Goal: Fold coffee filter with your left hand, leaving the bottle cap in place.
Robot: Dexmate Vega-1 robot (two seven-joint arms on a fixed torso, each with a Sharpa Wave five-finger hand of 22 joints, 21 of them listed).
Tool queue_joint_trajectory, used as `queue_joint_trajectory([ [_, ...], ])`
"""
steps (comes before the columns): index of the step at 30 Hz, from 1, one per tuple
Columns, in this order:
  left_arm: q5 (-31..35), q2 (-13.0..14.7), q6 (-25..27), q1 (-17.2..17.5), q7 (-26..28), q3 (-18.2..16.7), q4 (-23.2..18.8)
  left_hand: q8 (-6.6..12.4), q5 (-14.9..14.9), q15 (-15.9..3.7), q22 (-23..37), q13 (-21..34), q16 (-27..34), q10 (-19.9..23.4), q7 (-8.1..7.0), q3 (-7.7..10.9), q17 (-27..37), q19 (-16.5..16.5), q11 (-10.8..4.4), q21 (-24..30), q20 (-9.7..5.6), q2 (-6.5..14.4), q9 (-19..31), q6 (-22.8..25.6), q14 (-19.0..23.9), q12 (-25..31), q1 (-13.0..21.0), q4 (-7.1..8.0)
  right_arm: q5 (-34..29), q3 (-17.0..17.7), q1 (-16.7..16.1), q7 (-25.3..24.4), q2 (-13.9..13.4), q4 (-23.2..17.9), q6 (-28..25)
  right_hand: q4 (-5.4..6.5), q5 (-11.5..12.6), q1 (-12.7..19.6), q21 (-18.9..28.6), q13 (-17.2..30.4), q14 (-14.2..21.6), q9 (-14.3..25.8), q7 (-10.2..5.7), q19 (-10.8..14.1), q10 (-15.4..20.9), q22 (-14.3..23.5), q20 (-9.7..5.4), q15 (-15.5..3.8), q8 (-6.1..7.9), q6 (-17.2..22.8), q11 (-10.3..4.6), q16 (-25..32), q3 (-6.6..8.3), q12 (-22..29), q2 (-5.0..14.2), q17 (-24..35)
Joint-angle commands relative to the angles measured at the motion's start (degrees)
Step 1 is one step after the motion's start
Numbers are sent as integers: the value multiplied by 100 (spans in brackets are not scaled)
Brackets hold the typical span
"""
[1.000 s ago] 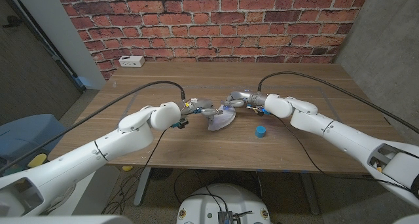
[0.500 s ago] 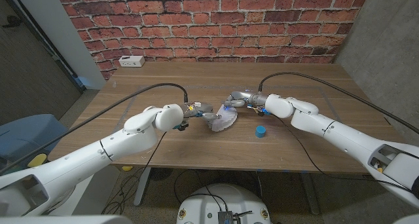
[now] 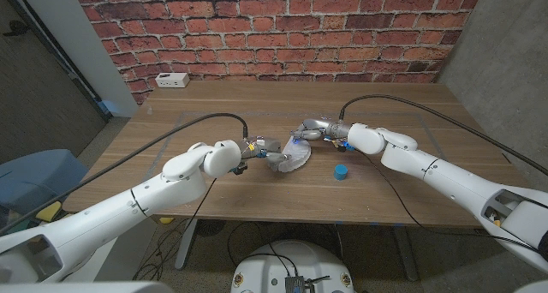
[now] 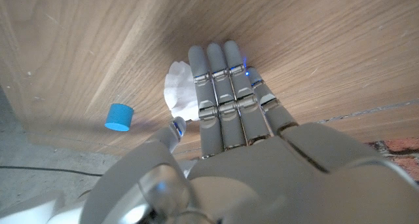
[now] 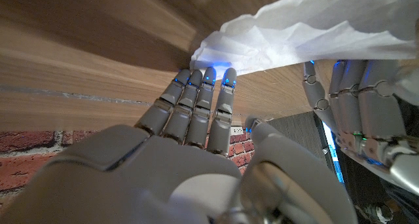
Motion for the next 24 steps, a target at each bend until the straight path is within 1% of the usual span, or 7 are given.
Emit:
queue_joint_trajectory([
  [1, -322, -104, -1683, 916, 3129, -852, 363, 139, 22, -65, 114, 386, 181, -198, -188, -40, 387, -75, -133, 96, 20, 123, 335, -276, -209, 187, 146, -59, 5, -13, 26, -5, 25, 50, -49, -37, 39, 8, 12, 8, 51, 0, 9, 58, 41, 6, 7, -1, -12, -1, 34, 0, 4, -1, 46, 8],
  [6, -172, -234, -2038, 1048, 3653, -989, 500, 381, 19, -133, 305, 884, 536, -270, -295, -103, 884, -118, -192, 265, 37, 116, 710, -361, -260, 516, 376, -249, 27, -17, 41, -17, 41, 89, -41, -42, 36, 6, 10, 8, 53, 0, 12, 64, 28, 6, 6, -3, -13, 2, 22, 1, 5, -10, 48, 13],
  [12, -360, -127, -1385, 821, 2388, -958, 234, 559, 5, -245, 417, 1095, 485, -230, -215, -177, 820, 184, -209, 534, -128, 54, 803, -190, -185, 694, 313, -140, 48, -13, 44, -36, 43, 94, -18, -45, 35, 7, 8, 9, 55, 0, 11, 66, 28, 6, 3, -6, -12, 5, 25, 4, 5, -12, 51, 16],
  [16, -270, -91, -764, 544, 1471, -763, 72, 417, -19, -361, 439, 705, 112, -174, -161, -143, 335, 507, -256, 789, -171, -11, 415, 45, -15, 493, 87, 80, 74, -1, 33, -35, 32, 81, -29, -50, 34, 8, 6, 9, 57, 0, 22, 68, 27, 6, 3, 5, -15, -1, 19, 2, 8, -14, 50, 16],
  [18, -331, -98, -540, 380, 1024, -662, 70, 183, -27, -338, 400, 396, -252, -385, -125, -60, -79, 530, -320, 892, -218, -33, 91, -50, -84, 160, -53, 196, 88, 8, 21, -36, 21, 65, -34, -49, 34, 6, 5, 9, 57, 0, 24, 68, 23, 7, 1, 6, -15, -1, 24, 2, 8, -16, 51, 16],
  [20, -475, -127, -437, 220, 659, -570, 149, -106, -40, -283, 289, 51, -686, -601, -117, 64, -584, 521, -233, 940, -252, -56, -254, -192, -318, -241, -164, 248, 91, 16, 9, -43, 9, 43, -46, -49, 33, 5, 4, 9, 56, 0, 18, 68, 26, 7, 2, 5, -15, 1, 19, 3, 7, -15, 52, 19],
  [24, -873, -189, -362, 15, 200, -464, 308, -246, -45, -223, 216, -112, -890, -648, -74, 136, -828, 453, -199, 925, -229, -47, -407, -246, -444, -402, -202, 261, 112, 37, -20, -43, -20, -2, -71, -53, 31, 5, -1, 9, 55, 0, 14, 65, 30, 7, -1, 4, -16, 1, 10, 3, 8, -15, 53, 22],
])
